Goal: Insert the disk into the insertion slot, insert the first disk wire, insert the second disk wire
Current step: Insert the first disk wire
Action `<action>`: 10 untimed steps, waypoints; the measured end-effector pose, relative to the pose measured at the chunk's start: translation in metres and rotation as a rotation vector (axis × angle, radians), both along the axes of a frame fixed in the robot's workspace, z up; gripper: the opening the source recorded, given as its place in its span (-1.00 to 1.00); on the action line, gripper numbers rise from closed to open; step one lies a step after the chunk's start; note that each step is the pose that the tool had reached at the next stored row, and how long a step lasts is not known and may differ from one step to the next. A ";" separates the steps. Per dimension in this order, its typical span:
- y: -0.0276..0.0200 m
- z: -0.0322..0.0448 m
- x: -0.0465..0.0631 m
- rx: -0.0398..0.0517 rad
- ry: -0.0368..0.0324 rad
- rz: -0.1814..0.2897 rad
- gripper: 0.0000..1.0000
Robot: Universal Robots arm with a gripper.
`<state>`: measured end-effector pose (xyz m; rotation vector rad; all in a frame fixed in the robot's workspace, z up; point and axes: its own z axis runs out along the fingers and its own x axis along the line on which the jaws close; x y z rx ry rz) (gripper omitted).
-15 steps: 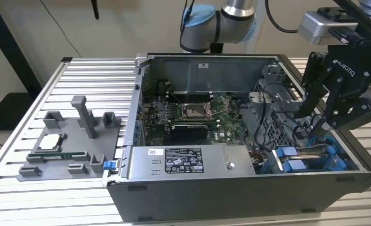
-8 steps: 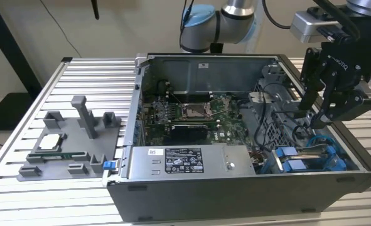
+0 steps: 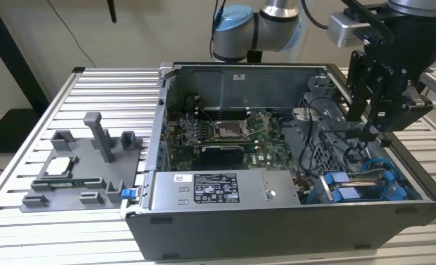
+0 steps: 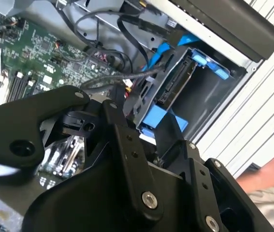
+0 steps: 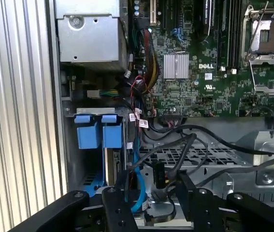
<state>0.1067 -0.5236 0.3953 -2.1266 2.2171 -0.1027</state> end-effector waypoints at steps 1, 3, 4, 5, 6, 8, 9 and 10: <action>0.0002 -0.0008 -0.003 0.0000 -0.0096 0.000 1.00; 0.0005 -0.0027 -0.009 -0.0001 -0.0255 0.000 1.00; 0.0006 -0.0038 -0.010 0.0000 -0.0316 0.000 1.00; 0.0009 -0.0049 -0.011 0.0000 -0.0356 0.000 1.00; 0.0018 -0.0058 -0.010 -0.0004 -0.0399 0.000 1.00; 0.0032 -0.0078 -0.011 -0.0004 -0.0493 0.000 1.00; 0.0040 -0.0089 -0.011 -0.0005 -0.0550 0.000 1.00; 0.0047 -0.0100 -0.011 -0.0008 -0.0600 0.000 1.00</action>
